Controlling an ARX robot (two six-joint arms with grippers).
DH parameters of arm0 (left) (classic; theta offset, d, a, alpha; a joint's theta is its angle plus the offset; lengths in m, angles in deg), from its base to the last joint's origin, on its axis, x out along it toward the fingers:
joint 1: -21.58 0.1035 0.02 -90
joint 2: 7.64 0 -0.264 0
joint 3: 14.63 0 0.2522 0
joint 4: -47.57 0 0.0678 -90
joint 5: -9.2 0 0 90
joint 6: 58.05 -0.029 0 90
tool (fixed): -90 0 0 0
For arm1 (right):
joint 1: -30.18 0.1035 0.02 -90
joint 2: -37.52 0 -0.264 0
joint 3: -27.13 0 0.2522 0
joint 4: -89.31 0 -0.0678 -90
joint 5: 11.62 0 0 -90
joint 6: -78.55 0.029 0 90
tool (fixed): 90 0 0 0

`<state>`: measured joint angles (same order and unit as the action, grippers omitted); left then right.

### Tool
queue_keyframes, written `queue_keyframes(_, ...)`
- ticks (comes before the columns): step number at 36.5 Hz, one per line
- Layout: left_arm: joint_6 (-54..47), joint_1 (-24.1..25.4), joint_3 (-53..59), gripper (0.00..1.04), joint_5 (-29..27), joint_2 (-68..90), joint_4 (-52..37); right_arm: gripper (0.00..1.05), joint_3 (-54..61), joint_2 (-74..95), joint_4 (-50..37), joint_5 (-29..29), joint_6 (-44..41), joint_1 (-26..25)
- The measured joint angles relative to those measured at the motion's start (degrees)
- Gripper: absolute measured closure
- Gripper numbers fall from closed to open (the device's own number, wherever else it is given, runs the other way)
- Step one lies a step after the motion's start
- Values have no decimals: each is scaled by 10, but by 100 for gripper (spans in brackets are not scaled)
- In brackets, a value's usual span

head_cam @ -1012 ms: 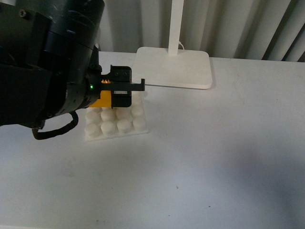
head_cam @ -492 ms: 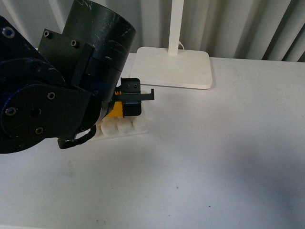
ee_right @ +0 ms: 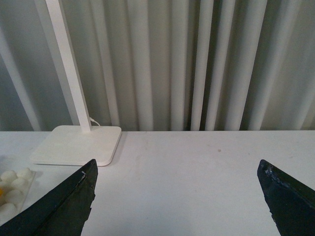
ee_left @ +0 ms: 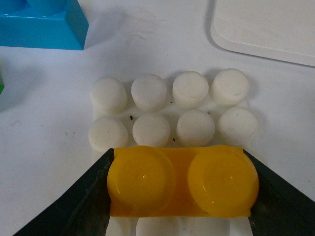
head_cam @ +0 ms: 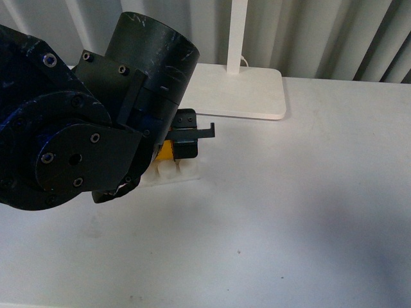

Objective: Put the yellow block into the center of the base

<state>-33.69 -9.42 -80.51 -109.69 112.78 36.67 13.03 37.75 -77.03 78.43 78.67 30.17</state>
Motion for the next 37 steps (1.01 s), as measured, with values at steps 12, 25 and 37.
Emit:
queue_keyframes(12, 10, -2, -3, 39, -2, 4, 0, 9, 0, 0, 0, 0, 0, 0)
queue_keyframes(25, 14, -3, -6, 39, -1, 9, -9, 9, 0, 0, 0, 0, 0, 0)
queue_keyframes(37, 19, -6, -5, 39, 4, 17, -27, 9, 0, 0, 0, 0, 0, 0)
